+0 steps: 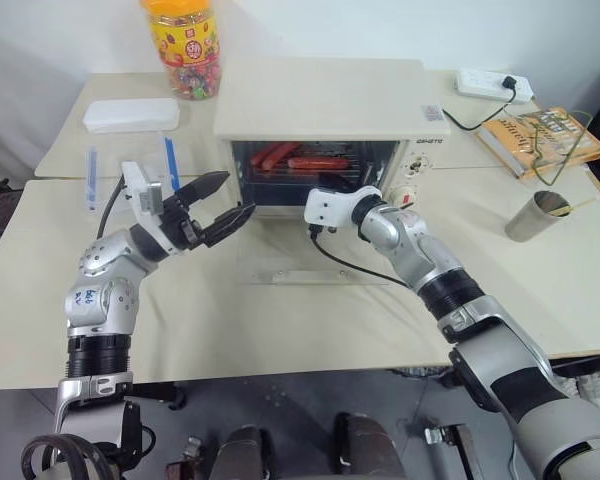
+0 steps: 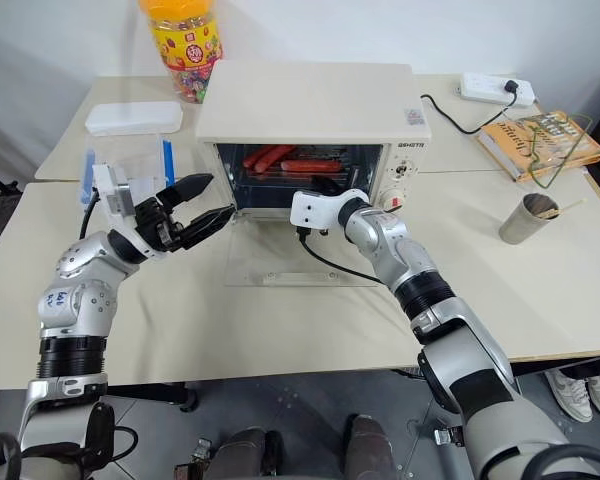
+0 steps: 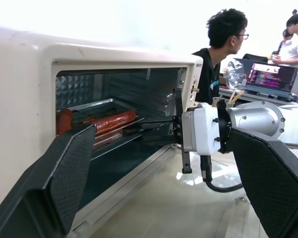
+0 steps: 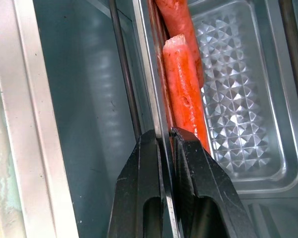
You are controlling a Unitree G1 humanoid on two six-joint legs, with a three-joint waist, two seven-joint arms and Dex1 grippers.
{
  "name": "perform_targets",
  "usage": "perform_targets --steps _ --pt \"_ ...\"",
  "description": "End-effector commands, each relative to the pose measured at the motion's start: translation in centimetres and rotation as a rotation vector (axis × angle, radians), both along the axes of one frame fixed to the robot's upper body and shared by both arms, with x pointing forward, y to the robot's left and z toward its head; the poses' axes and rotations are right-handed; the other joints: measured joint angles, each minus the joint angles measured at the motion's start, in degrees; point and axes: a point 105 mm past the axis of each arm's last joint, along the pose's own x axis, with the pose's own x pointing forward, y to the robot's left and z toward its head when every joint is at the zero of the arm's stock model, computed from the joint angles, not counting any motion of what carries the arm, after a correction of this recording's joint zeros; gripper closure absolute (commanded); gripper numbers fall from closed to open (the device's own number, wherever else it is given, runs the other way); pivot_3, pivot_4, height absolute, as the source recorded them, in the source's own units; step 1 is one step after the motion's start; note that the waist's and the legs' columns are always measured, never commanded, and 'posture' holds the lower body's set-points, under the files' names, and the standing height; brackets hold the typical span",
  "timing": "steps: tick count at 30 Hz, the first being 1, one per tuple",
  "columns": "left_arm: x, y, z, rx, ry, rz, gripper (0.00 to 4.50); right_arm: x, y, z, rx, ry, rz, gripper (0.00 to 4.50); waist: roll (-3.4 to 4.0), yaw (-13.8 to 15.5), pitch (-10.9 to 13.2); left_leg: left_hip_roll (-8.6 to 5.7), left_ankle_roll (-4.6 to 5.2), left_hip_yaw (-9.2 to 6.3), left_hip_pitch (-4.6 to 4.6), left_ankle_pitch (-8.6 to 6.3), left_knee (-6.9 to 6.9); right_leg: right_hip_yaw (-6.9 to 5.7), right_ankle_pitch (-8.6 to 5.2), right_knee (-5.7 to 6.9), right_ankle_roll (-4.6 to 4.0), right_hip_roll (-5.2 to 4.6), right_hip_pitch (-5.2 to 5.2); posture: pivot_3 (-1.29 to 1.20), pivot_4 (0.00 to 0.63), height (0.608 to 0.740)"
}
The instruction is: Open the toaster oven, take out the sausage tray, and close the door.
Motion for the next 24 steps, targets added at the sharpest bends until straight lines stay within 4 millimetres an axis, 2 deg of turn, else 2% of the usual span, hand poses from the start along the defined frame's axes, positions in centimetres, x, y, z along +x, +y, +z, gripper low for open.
perform_targets --steps 1,6,12,21,24 --pt "0.5 -0.6 1.4 0.007 -0.055 -0.027 0.00 -1.5 0.5 2.5 0.059 -0.078 0.065 4.45 0.00 0.2 0.0 0.00 0.00 -0.02 0.00 0.00 0.00 -0.02 0.00 0.02 0.00 0.00 0.00 0.00 0.150 0.740" --pt "1.4 -0.9 2.2 0.012 -0.075 -0.040 0.00 -3.0 0.2 3.3 0.042 -0.097 0.107 4.45 0.00 0.1 0.0 -0.04 0.00 -0.02 -0.03 0.00 -0.07 -0.05 0.00 -0.06 0.00 0.00 -0.01 0.00 0.150 0.740" --pt "2.0 -0.5 2.7 0.010 -0.085 -0.038 0.00 -4.1 0.1 3.2 0.008 -0.082 0.138 4.45 0.00 0.1 0.0 -0.03 0.00 -0.02 -0.03 0.00 -0.09 -0.08 0.00 -0.05 0.00 0.01 -0.03 0.00 0.150 0.740" --pt "2.5 0.2 2.4 0.020 -0.064 -0.037 0.00 -8.5 -1.5 0.5 -0.025 -0.020 0.156 4.45 -0.01 0.7 0.0 -0.05 0.01 0.00 -0.04 0.00 -0.03 -0.07 0.00 -0.04 0.00 0.00 -0.03 0.00 0.150 0.740" --pt "2.5 0.3 2.3 0.022 -0.057 -0.036 0.00 -9.6 -2.1 0.1 -0.039 -0.035 0.154 4.45 -0.01 1.4 0.0 -0.05 0.01 0.07 -0.03 -0.01 0.03 -0.03 0.00 -0.05 0.00 -0.01 -0.03 0.00 0.150 0.740"
